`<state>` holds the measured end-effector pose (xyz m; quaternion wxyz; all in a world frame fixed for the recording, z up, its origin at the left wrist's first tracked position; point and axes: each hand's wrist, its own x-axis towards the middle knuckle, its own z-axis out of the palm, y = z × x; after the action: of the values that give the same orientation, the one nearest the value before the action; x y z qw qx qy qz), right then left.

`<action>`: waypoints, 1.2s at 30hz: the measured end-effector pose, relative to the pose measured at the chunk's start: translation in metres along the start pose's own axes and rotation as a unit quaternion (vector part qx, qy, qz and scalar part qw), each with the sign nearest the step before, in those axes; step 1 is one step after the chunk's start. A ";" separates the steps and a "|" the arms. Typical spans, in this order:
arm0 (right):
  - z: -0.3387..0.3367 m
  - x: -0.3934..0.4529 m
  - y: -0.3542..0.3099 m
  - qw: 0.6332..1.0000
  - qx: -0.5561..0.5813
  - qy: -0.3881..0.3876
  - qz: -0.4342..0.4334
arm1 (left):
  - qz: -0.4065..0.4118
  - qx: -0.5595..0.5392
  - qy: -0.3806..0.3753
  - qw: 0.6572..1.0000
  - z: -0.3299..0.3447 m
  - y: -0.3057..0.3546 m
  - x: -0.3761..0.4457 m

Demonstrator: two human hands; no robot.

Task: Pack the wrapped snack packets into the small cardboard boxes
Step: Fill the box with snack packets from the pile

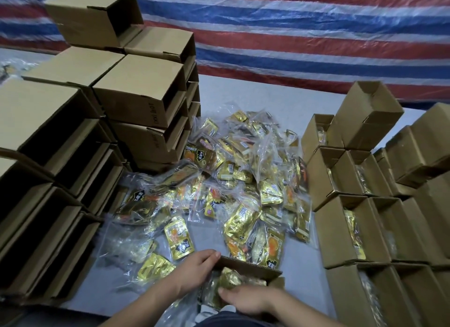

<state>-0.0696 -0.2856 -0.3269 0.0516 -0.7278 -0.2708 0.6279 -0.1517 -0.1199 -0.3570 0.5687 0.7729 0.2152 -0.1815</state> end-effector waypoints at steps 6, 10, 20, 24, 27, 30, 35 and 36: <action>-0.018 -0.007 0.003 0.995 0.009 0.094 -0.043 | -0.001 0.046 0.013 0.999 0.000 0.002 -0.002; -0.014 -0.002 0.003 0.994 -0.058 0.095 -0.020 | -0.005 0.052 0.002 0.999 -0.001 0.004 -0.002; -0.040 -0.045 0.046 0.934 -0.058 0.342 -0.089 | -0.049 -0.005 -0.015 0.999 -0.001 0.017 -0.007; -0.038 -0.044 0.064 0.951 -0.088 0.290 -0.056 | -0.060 0.002 0.012 0.998 0.004 0.022 -0.009; -0.025 -0.032 0.058 0.947 -0.079 0.306 -0.058 | -0.066 0.066 0.033 0.995 0.009 0.023 -0.012; -0.022 -0.024 0.054 0.934 -0.085 0.342 -0.052 | -0.039 0.120 0.032 0.991 0.019 0.026 -0.018; -0.032 -0.041 0.046 0.939 -0.106 0.322 -0.054 | -0.064 0.027 0.069 0.995 0.013 0.038 -0.027; -0.037 -0.049 0.043 0.936 -0.110 0.329 -0.063 | -0.095 0.004 0.073 0.993 0.004 0.050 -0.027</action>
<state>-0.0238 -0.3353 -0.2937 0.0965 -0.8764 -0.3512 0.3150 -0.1476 -0.1403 -0.3044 0.5286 0.7625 0.3274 -0.1788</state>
